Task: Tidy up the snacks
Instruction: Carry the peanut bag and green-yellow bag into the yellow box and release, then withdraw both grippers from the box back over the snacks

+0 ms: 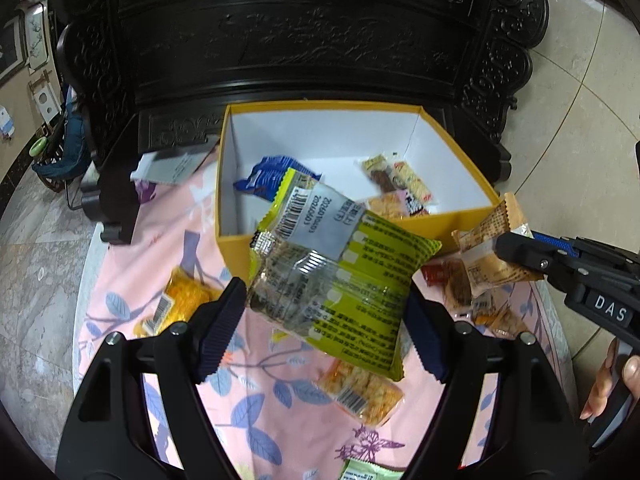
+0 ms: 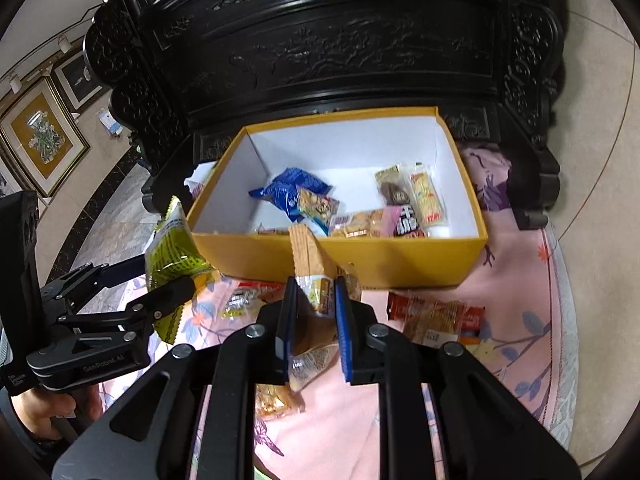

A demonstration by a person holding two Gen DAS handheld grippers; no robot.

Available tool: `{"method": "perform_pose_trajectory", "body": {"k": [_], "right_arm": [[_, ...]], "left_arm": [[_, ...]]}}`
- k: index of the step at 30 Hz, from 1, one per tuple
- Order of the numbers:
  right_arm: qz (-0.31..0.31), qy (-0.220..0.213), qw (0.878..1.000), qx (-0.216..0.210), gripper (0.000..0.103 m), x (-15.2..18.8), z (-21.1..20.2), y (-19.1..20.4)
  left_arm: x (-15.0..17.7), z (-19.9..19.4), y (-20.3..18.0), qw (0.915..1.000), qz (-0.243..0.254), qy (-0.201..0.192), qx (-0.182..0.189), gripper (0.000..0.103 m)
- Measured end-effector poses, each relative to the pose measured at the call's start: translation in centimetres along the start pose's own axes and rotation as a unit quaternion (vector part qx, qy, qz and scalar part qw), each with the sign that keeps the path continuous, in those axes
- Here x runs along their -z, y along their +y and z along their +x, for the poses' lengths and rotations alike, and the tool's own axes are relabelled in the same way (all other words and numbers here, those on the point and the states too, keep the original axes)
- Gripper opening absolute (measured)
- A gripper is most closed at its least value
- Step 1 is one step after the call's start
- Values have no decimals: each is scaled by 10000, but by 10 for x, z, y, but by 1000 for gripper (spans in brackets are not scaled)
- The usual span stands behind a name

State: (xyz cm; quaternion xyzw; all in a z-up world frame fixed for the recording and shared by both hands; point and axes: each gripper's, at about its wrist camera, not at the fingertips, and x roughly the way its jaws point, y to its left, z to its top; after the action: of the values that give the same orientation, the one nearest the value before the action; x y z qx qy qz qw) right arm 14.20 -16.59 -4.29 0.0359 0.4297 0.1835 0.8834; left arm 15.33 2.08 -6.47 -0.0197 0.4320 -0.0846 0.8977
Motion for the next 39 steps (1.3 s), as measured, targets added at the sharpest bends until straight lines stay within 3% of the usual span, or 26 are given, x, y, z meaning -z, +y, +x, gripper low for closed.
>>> {"method": "perform_pose_trajectory", "body": {"k": [5,15,18,20,22,28,33,39], "right_arm": [[7,-163,9999,-2,18,-25,1,-3],[0,-259,9996,95,19,-97,32,-3],[61,-273,9993,261,32,-110,38,-7],[101,-235,9987,440,60,-118,41,-11],[185,-255,9984,468,63,-124,39,-20],[226,-240,9982,493,65,-126,34,-31],[169,22,9990,410,69,-116,37,-29],[-80,605,9979,225,93,-78,41,-24]], "left_arm": [[-21,5,-1,9999,34,-133,-16,77],[-112,37,-8,9991,95,-280,-319,79],[-129,47,-7,9990,66,-234,-363,84],[-137,51,-6,9985,-4,-258,-484,90],[-145,50,-2,9976,-122,-358,-573,101],[-149,46,5,9974,-171,-406,-571,101],[-138,34,8,9978,-175,-416,-480,101],[-101,27,10,9991,-171,-148,-355,101]]}}
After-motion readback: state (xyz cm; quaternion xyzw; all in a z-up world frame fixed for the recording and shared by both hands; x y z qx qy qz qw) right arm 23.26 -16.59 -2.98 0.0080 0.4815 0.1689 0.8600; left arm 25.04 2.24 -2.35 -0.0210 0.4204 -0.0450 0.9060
